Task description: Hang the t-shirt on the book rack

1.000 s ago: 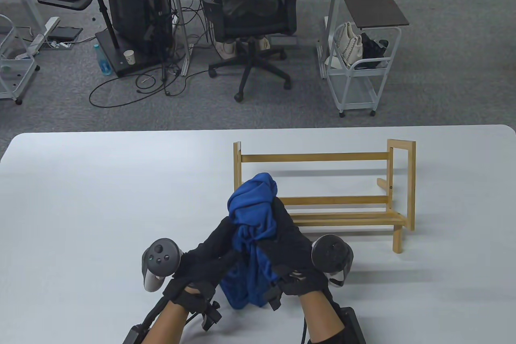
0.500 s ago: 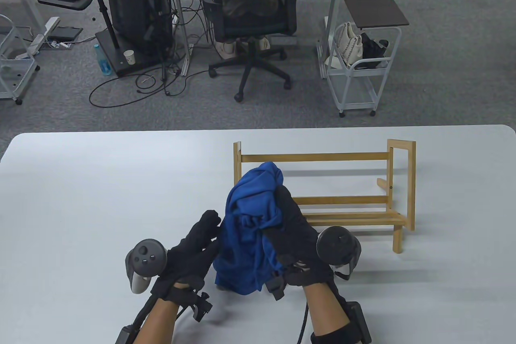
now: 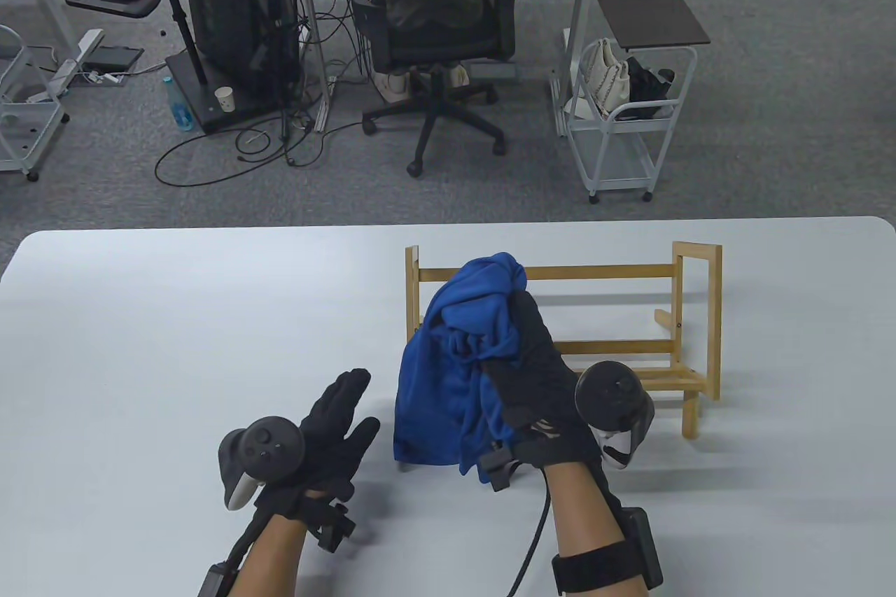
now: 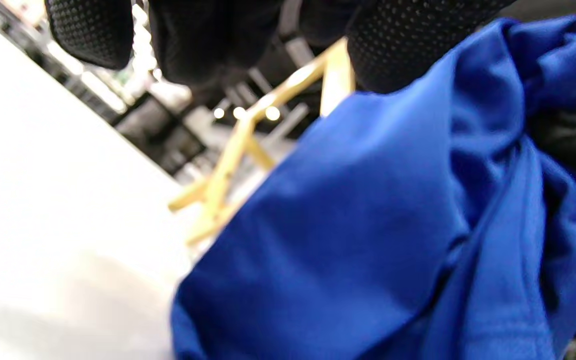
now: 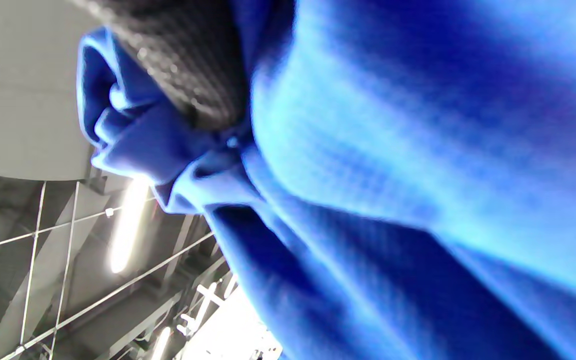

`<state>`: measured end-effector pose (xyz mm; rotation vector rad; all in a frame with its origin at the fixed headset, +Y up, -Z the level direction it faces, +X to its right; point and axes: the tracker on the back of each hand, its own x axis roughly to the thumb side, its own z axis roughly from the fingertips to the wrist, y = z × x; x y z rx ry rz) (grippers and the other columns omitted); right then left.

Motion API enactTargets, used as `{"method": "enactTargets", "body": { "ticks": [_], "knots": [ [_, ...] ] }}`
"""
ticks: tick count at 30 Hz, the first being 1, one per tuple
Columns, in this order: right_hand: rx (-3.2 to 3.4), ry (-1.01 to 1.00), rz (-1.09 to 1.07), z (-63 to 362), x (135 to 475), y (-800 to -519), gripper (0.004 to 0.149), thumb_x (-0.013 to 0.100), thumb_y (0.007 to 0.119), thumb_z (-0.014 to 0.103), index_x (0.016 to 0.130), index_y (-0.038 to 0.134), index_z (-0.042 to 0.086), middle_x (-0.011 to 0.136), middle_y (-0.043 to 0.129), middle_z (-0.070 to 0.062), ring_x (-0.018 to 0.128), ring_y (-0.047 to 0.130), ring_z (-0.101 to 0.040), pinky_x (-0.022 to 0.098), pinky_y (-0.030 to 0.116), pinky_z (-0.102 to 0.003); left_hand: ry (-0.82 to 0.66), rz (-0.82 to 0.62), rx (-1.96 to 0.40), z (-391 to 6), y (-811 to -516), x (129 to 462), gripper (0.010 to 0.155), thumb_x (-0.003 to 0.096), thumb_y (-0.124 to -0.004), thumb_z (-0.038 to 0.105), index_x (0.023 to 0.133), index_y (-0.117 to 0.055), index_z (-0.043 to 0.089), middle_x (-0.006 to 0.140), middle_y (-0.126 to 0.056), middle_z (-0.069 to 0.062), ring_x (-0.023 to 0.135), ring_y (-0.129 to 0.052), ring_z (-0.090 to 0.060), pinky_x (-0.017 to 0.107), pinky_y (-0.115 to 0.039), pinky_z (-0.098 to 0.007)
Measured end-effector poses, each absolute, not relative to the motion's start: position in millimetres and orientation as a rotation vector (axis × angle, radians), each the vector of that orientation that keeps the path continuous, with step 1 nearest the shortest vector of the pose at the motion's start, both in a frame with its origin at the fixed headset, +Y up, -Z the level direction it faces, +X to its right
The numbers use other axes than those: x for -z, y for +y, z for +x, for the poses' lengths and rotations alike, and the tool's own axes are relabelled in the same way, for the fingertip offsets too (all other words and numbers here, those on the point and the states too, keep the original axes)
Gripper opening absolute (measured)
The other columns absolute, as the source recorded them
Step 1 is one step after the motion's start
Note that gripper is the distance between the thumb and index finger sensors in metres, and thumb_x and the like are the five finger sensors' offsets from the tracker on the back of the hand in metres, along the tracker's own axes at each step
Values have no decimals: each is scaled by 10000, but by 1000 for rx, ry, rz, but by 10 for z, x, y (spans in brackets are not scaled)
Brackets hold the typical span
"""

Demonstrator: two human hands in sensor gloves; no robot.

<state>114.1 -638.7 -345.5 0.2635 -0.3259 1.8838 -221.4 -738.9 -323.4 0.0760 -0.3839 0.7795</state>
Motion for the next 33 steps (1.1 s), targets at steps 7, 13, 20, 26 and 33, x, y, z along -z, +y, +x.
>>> {"method": "enactTargets", "body": {
  "ticks": [7, 13, 20, 26, 33],
  "knots": [
    [-1930, -314, 184, 1199, 3579, -6321, 763, 531, 892, 280, 1108, 394, 328, 1068, 572, -223, 700, 865, -429, 535, 792, -538, -363, 89, -688, -2236, -7420, 3241, 684, 595, -693, 545, 1156, -349, 357, 1197, -445, -154, 1095, -551, -441, 730, -539, -659],
    [-1983, -340, 96, 1208, 3723, -6214, 760, 537, 886, 274, 1109, 390, 335, 1075, 559, -218, 715, 852, -434, 548, 781, -544, -354, 82, -605, -2248, -7424, 3247, 698, 593, -682, 566, 1160, -334, 356, 1210, -417, -149, 1114, -498, -449, 737, -499, -669],
    [-2050, -302, -25, 1126, 3920, -6129, 754, 550, 864, 272, 1114, 367, 332, 1091, 521, -223, 747, 823, -449, 572, 759, -558, -338, 66, -582, -2247, -7439, 3251, 712, 594, -675, 577, 1163, -307, 356, 1215, -383, -158, 1120, -453, -457, 734, -465, -681],
    [-2081, -281, -110, 996, 4120, -6216, 742, 561, 846, 262, 1115, 357, 334, 1097, 499, -225, 763, 801, -459, 586, 743, -566, -306, 54, -572, -2253, -7432, 3244, 729, 594, -672, 584, 1163, -285, 344, 1214, -353, -171, 1117, -411, -469, 728, -428, -688],
    [-2158, -239, -145, 793, 4320, -6306, 737, 570, 831, 261, 1117, 343, 335, 1105, 477, -224, 778, 785, -465, 596, 730, -572, -295, 1, -523, -2276, -7488, 3277, 748, 596, -660, 604, 1165, -246, 351, 1226, -308, -164, 1125, -352, -472, 725, -389, -697]
  ]
}}
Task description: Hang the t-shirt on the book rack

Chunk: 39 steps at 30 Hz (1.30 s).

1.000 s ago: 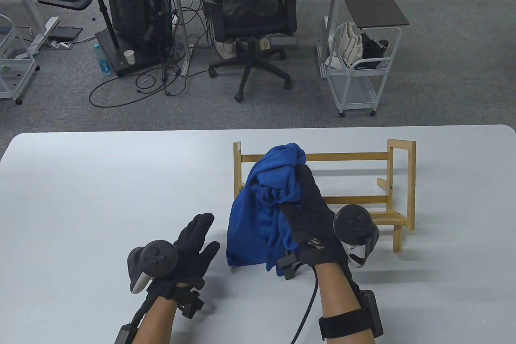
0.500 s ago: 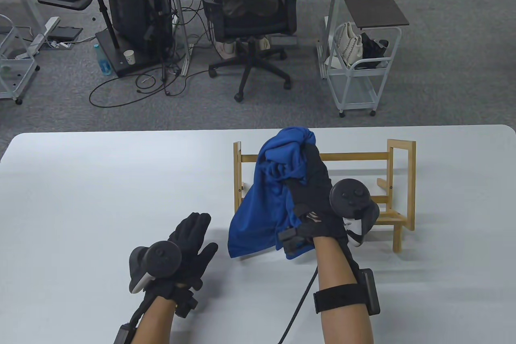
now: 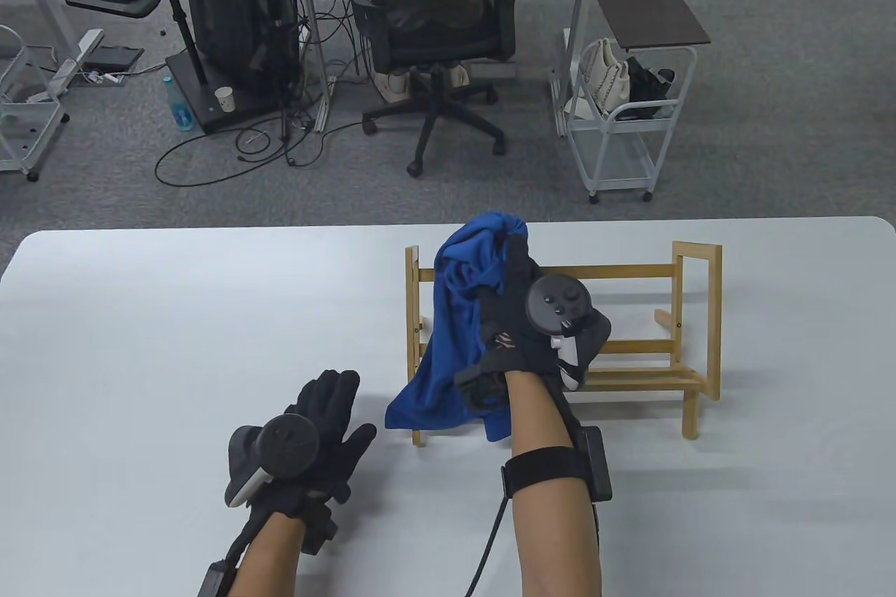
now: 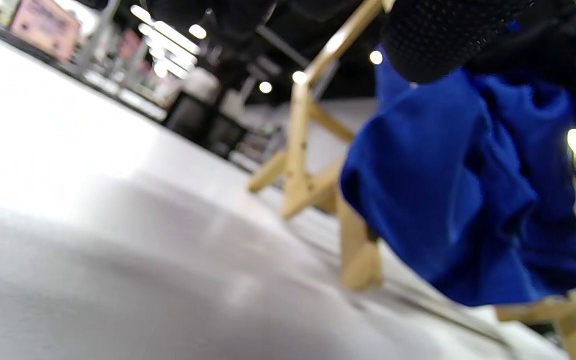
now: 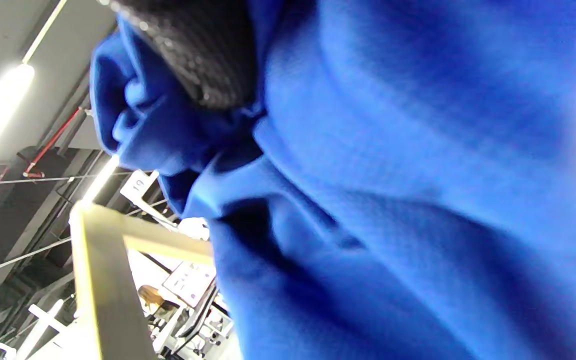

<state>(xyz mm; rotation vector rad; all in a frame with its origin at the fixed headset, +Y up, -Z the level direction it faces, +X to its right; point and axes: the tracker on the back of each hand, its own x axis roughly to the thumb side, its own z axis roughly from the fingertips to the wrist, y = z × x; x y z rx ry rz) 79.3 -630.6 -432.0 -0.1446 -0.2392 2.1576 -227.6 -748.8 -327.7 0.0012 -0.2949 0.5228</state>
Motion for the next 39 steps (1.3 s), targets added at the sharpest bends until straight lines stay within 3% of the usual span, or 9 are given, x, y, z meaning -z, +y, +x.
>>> {"method": "enactTargets", "body": {
  "ticks": [20, 39],
  "knots": [
    [-2169, -119, -222, 650, 4633, -6511, 727, 596, 759, 248, 1120, 263, 340, 1142, 308, -220, 852, 673, -505, 651, 647, -606, -292, -82, -510, -2249, -7472, 3264, 799, 584, -628, 682, 1171, -189, 364, 1241, -190, -157, 1121, -168, -486, 703, -240, -714],
    [-2168, 107, -180, 634, 4724, -6715, 756, 626, 731, 294, 1119, 157, 316, 1113, 117, -287, 928, 507, -552, 680, 558, -653, -289, -98, -493, -2221, -7489, 3268, 798, 591, -617, 682, 1172, -177, 357, 1237, -179, -166, 1115, -169, -491, 701, -244, -709]
  ]
}}
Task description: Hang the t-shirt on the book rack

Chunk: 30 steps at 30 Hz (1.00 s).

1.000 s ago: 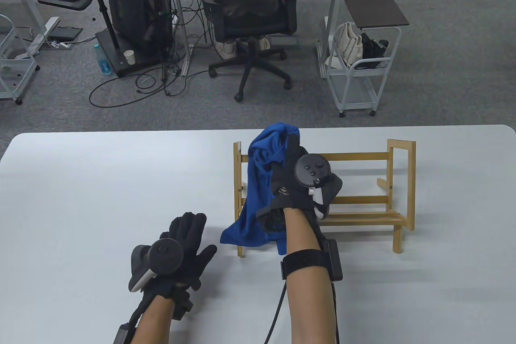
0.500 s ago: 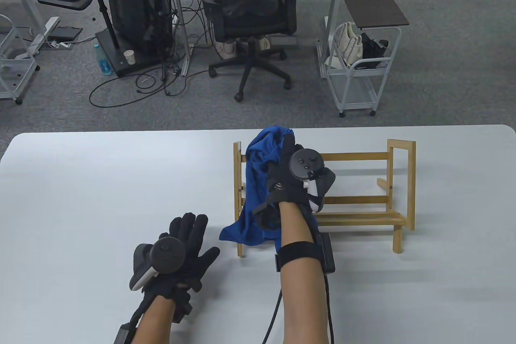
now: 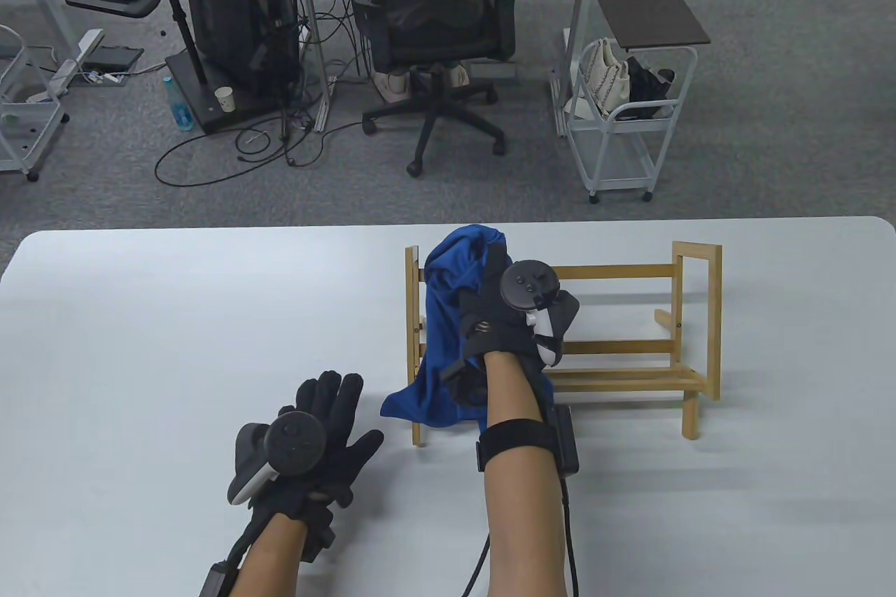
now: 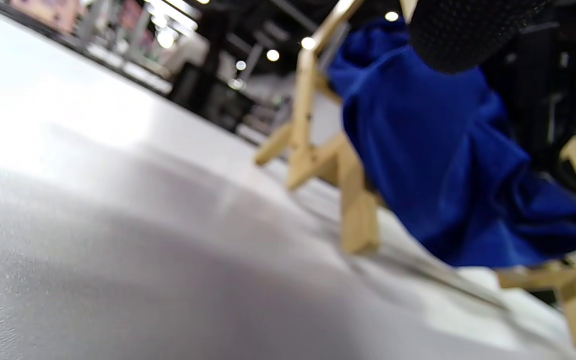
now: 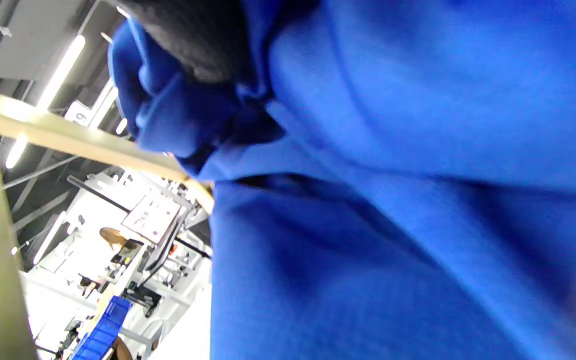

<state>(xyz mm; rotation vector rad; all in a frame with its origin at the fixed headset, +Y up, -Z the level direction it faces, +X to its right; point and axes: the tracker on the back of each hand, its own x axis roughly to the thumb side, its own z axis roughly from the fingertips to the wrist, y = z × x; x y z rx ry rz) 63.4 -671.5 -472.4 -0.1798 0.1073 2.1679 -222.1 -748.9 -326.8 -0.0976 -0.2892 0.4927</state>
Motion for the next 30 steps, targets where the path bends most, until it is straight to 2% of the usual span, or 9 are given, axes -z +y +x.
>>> {"method": "enactTargets", "body": {
  "ticks": [11, 15, 21, 30],
  "knots": [
    [-2126, 215, -131, 661, 4703, -6775, 807, 619, 756, 387, 1114, 122, 325, 1116, 101, -274, 1018, 344, -590, 703, 421, -735, -281, -101, -492, -2218, -7493, 3270, 797, 592, -618, 681, 1171, -175, 357, 1236, -181, -167, 1115, -174, -492, 702, -247, -709],
    [-2107, 222, -71, 694, 4659, -6757, 798, 607, 768, 428, 1133, 177, 326, 1134, 108, -265, 1036, 257, -600, 709, 342, -747, -276, -99, -493, -2221, -7490, 3273, 797, 594, -619, 678, 1171, -176, 356, 1236, -184, -169, 1116, -178, -491, 703, -250, -709],
    [-2071, 225, -1, 720, 4551, -6729, 766, 607, 763, 435, 1144, 231, 312, 1153, 168, -250, 1049, 262, -574, 705, 339, -746, -271, -97, -489, -2219, -7485, 3271, 796, 593, -621, 676, 1170, -176, 356, 1235, -188, -169, 1118, -184, -490, 707, -260, -707],
    [-2067, 169, 32, 823, 4359, -6542, 740, 604, 767, 420, 1150, 286, 287, 1162, 221, -230, 1056, 274, -555, 705, 344, -741, -261, -98, -491, -2238, -7480, 3272, 794, 595, -621, 672, 1170, -178, 354, 1234, -185, -172, 1117, -185, -491, 708, -264, -707]
  ]
}}
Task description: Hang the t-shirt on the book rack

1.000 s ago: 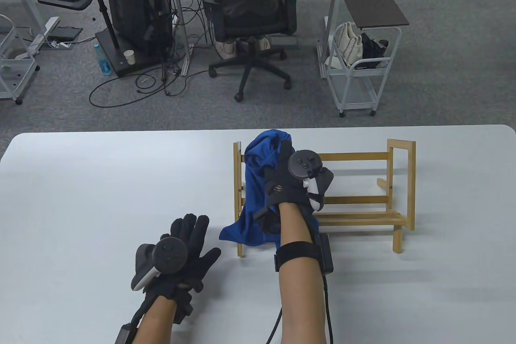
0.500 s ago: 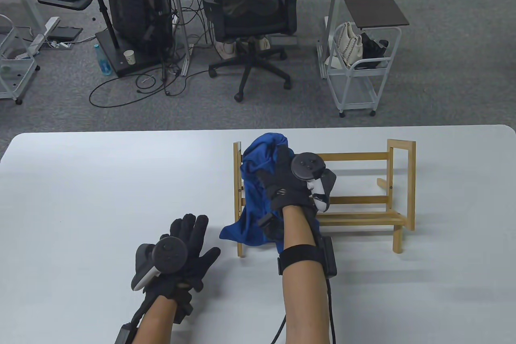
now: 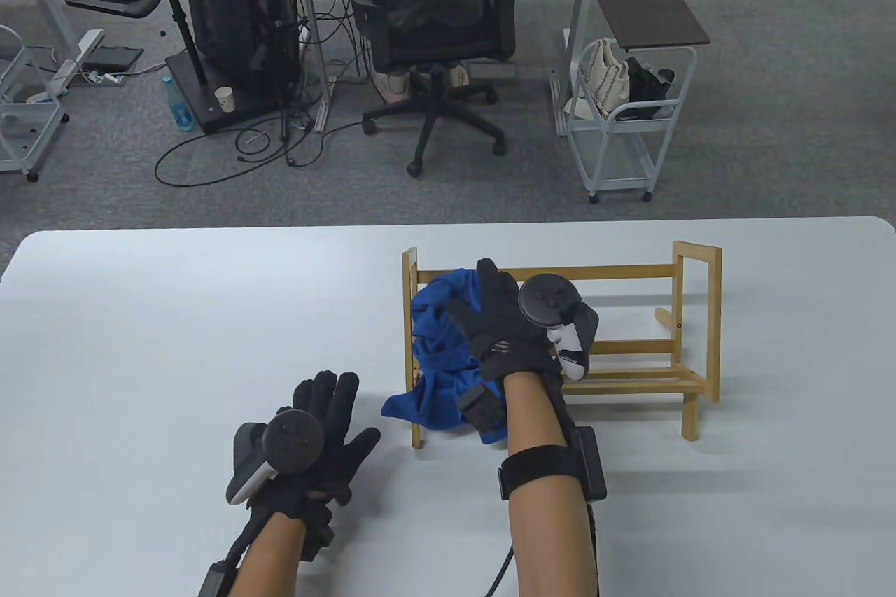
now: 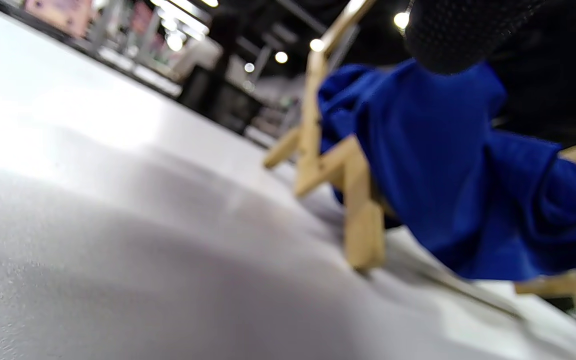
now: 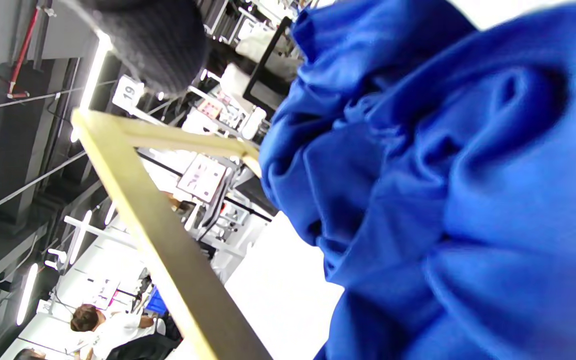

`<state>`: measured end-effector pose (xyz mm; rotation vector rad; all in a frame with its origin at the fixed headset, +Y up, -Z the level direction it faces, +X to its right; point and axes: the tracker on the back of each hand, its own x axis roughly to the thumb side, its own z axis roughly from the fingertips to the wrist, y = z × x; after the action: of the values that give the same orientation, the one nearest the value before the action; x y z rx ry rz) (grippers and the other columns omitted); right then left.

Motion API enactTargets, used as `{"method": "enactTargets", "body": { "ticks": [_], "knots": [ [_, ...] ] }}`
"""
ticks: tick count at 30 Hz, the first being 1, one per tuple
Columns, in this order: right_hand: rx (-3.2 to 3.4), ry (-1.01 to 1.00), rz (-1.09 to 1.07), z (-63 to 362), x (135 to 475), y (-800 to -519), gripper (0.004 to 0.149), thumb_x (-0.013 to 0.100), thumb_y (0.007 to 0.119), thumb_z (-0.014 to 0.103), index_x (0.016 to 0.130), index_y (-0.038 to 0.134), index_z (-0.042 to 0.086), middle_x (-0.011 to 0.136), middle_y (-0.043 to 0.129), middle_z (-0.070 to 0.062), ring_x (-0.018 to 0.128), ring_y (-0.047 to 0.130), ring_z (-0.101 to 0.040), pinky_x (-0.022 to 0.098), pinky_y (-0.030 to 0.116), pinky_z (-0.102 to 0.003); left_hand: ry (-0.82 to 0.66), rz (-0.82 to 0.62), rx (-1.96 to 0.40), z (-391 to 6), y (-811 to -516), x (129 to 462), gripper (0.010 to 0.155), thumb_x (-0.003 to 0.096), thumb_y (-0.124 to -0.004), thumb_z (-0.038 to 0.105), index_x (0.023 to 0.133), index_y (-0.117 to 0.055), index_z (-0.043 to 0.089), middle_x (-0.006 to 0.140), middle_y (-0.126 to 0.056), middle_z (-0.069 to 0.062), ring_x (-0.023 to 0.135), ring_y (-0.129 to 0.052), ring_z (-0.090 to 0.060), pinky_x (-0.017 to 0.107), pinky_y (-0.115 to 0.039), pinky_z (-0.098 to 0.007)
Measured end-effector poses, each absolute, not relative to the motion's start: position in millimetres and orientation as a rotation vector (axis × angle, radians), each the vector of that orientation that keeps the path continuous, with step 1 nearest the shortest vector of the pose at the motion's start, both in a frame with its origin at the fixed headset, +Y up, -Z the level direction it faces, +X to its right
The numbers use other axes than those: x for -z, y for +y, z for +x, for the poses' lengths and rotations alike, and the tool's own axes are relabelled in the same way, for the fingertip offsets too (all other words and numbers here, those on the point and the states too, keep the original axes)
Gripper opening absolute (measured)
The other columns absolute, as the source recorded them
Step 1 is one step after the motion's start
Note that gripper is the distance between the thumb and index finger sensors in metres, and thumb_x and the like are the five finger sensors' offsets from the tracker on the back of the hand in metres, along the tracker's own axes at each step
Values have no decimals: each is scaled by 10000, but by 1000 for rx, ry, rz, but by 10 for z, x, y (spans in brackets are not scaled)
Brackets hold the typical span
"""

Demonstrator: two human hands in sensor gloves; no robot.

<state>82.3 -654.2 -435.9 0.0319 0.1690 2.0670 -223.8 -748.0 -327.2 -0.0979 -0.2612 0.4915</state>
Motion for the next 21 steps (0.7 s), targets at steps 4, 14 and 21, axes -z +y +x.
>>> {"method": "enactTargets", "body": {
  "ticks": [4, 14, 21],
  "knots": [
    [-2046, 121, 23, 972, 4249, -6446, 730, 602, 771, 415, 1150, 310, 276, 1163, 243, -227, 1060, 281, -548, 709, 344, -736, -263, -92, -485, -2235, -7465, 3271, 791, 595, -623, 671, 1171, -183, 354, 1235, -187, -170, 1118, -186, -490, 710, -264, -706],
    [-2164, -51, 20, 1357, 3817, -6361, 692, 598, 776, 396, 1149, 381, 255, 1162, 295, -222, 1065, 285, -530, 714, 327, -724, -240, -81, -470, -2282, -7439, 3284, 789, 595, -625, 669, 1174, -190, 354, 1237, -189, -168, 1121, -185, -487, 712, -260, -707],
    [-2267, -127, 122, 1452, 3486, -6476, 672, 599, 773, 402, 1147, 420, 242, 1160, 334, -226, 1069, 278, -515, 711, 310, -720, -224, -95, -449, -2288, -7383, 3306, 779, 598, -625, 668, 1180, -221, 348, 1243, -225, -165, 1129, -226, -472, 718, -267, -704]
  ]
}}
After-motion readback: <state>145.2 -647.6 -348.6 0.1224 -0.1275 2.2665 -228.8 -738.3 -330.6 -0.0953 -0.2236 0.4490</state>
